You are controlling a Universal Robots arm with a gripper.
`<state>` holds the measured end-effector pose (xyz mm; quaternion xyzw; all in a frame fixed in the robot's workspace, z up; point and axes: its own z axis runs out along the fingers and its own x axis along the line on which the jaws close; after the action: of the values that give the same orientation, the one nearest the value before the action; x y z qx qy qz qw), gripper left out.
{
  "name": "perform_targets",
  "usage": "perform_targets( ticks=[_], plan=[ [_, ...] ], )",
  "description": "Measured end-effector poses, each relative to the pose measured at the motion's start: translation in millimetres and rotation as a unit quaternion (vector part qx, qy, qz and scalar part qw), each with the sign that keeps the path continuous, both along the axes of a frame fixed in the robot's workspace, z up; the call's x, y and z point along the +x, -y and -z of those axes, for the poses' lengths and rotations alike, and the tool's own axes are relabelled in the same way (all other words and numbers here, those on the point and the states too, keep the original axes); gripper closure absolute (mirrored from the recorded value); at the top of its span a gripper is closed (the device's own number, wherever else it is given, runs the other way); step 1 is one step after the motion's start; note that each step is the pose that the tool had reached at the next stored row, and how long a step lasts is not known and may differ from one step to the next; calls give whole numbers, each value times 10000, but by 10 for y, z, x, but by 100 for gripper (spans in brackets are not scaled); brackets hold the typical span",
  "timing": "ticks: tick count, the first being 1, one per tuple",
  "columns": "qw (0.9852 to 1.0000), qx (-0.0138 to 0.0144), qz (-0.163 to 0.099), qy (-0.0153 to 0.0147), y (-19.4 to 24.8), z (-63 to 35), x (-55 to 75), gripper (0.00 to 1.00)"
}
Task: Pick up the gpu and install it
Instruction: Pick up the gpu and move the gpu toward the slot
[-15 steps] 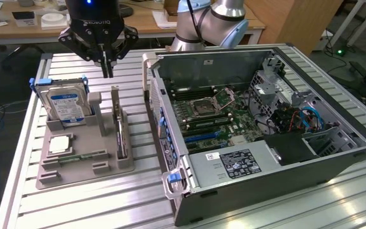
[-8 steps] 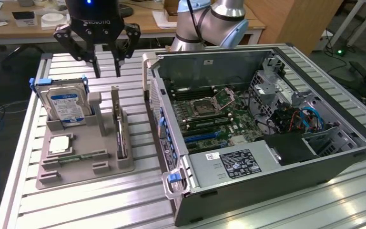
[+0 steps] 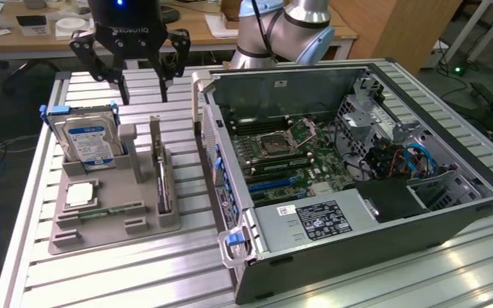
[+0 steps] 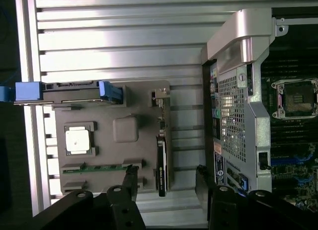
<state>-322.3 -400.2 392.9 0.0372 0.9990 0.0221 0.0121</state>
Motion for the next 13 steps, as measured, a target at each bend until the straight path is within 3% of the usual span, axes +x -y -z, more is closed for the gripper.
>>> perform_targets(
  ticks=[7, 13],
  plan=[
    [10000, 0, -53, -28, 48, 15, 1, 41],
    [9991, -2, -422, -29, 56, 35, 1, 41]
  ],
)
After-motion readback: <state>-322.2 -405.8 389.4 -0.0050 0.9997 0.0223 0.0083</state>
